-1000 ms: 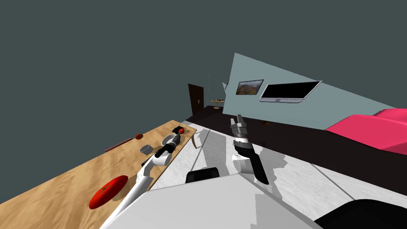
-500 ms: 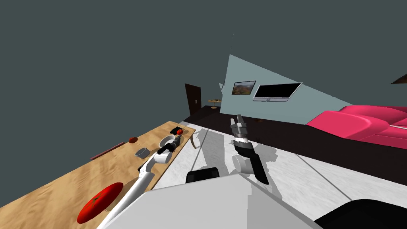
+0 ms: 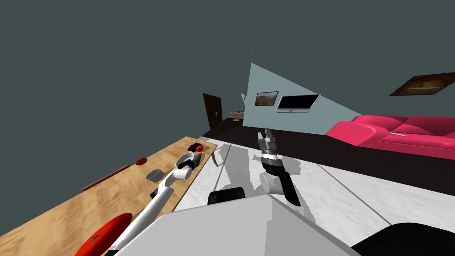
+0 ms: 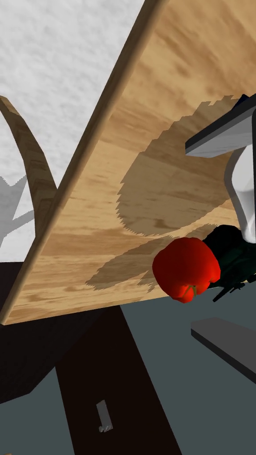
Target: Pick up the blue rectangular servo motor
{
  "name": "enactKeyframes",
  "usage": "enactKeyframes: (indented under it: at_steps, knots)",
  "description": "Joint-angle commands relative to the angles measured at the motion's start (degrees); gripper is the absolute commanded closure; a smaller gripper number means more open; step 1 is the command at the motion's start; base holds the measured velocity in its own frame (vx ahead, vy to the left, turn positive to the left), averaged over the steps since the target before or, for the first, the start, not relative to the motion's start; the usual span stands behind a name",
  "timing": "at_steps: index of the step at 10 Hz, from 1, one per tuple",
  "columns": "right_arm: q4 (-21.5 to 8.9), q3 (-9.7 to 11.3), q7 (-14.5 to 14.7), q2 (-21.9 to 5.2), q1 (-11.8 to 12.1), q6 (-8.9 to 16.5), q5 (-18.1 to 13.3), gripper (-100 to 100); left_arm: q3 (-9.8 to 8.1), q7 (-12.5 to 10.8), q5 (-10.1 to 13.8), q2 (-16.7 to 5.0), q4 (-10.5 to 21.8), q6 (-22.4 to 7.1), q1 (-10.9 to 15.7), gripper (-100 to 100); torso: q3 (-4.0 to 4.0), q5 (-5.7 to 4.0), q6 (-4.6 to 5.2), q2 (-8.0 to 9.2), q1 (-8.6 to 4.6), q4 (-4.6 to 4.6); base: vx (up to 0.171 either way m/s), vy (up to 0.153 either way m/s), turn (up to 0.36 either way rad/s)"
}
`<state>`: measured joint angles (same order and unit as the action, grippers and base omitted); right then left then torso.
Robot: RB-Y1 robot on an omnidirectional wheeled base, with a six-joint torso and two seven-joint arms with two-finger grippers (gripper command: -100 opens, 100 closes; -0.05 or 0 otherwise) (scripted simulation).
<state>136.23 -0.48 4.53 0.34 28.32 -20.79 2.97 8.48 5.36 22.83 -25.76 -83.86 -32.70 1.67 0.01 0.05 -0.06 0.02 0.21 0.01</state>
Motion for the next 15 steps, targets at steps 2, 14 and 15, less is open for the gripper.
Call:
enactKeyframes:
  at_steps: [2,14,15]
  knots:
    - [0.00,0.00,0.00,0.00,0.01,0.00,0.00,0,0.17,0.37,0.83,-0.55,3.30,-3.71,1.64,-100,-0.01,0.00,-0.02,-0.02,-0.03,0.00,-0.018,0.046,-0.086]
    - [0.00,-0.01,0.00,0.00,0.01,0.00,0.00,0,-0.01,1.98,5.36,-4.37,18.13,-16.11,9.02,-100,-0.03,0.02,-0.03,-0.05,0.05,-0.01,-0.022,0.068,-0.108]
    - [0.00,-0.01,0.00,0.00,0.01,0.00,0.00,0,0.09,1.87,5.10,-4.04,17.53,-15.54,8.78,-100,-0.04,0.02,-0.03,-0.07,0.08,-0.01,-0.006,0.037,-0.016]
